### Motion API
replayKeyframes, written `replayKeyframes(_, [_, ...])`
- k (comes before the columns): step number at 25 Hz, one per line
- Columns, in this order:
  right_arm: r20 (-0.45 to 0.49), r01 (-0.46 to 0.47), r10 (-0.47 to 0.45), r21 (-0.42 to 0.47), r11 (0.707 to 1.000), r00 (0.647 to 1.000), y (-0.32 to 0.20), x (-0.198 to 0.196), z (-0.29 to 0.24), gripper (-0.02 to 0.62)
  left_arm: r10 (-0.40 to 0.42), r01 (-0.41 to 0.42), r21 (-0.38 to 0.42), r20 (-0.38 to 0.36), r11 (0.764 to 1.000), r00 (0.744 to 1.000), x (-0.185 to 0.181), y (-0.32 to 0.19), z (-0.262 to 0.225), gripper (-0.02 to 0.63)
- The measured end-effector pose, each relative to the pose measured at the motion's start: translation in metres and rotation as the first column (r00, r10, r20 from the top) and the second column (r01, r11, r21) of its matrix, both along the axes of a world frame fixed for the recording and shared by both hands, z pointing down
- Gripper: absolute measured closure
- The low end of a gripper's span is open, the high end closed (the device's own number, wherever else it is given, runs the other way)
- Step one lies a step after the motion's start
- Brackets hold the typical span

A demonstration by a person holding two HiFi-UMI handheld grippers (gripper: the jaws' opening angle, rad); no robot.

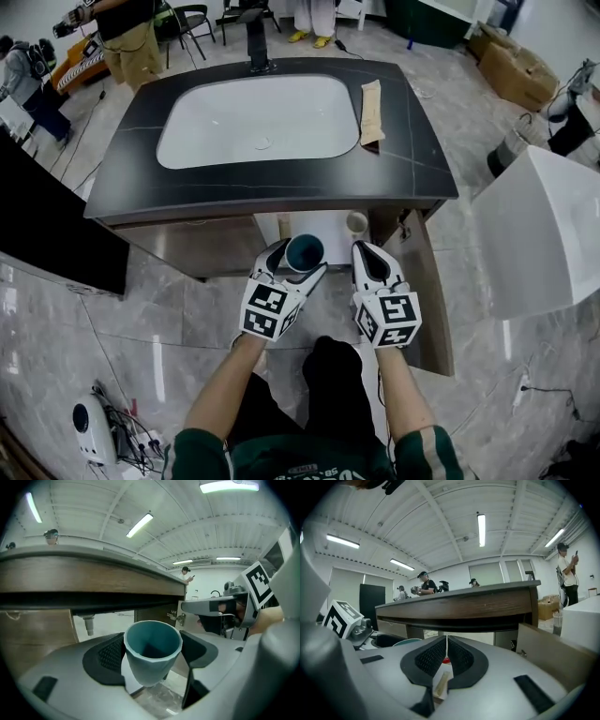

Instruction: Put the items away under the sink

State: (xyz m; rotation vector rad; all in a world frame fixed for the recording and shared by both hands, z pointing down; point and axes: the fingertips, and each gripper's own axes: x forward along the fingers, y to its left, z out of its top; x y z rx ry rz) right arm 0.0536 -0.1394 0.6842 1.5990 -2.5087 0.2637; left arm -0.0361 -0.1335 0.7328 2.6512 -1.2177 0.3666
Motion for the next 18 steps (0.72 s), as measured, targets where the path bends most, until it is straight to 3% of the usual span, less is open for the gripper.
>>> replayKeyframes(13, [0.004, 0.017, -0.017, 0.028, 0.999, 1.0, -0.038, 0.003, 0.114, 0.552, -0.01, 0.01, 0.002, -0.001, 1.0, 1.0, 0.019, -0.053, 0.132, 0.23])
replayKeyframes(18, [-0.032, 0.014, -0.014, 0.014, 1.0, 0.999, -0.051, 0.016, 0.152, 0.552, -0.045, 0.043, -0.04, -0.057, 0.998, 0.997, 0.033, -0.085, 0.174, 0.23])
